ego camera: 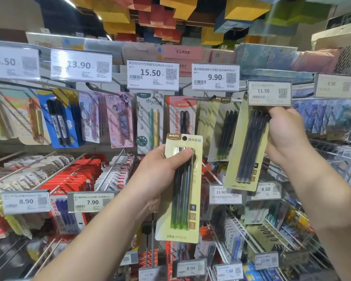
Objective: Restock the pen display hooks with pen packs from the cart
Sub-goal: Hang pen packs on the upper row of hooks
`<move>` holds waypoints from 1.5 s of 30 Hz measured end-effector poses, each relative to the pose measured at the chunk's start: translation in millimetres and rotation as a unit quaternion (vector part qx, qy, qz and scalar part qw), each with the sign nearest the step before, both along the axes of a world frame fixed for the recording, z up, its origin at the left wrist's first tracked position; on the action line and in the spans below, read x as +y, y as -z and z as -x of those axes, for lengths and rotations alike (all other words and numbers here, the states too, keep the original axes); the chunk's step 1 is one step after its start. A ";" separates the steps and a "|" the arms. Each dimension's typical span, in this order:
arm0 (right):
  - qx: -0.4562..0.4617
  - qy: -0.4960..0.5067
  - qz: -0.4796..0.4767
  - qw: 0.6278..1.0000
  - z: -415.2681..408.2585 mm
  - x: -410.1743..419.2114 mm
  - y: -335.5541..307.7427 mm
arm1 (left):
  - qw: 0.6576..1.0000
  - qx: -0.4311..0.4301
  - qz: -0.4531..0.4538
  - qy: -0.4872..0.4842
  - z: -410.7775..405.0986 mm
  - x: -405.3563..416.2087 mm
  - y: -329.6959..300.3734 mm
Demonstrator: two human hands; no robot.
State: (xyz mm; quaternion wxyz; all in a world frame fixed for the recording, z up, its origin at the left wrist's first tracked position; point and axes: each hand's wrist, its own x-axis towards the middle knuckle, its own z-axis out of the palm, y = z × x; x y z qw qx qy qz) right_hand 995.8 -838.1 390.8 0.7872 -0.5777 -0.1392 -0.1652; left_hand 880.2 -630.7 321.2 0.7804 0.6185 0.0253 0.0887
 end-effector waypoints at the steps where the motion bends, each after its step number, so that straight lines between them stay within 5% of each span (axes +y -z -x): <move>1: 0.013 -0.005 0.004 1.000 -1.8 0.3 -0.3 | 1.000 0.000 -0.001 0.000 -0.1 0.2 -0.2; 34: 0.153 0.051 0.108 0.981 -67.6 33.7 -0.5 | 0.999 -0.001 0.036 -0.004 19.5 5.4 -8.9; 40: 0.075 0.102 0.081 0.989 -44.5 22.8 15.9 | 0.999 -0.014 0.037 0.007 15.6 0.8 -8.3; 45: 0.047 0.159 0.152 0.974 -2.4 17.7 38.3 | 0.999 -0.029 0.022 0.020 5.3 -11.2 -7.0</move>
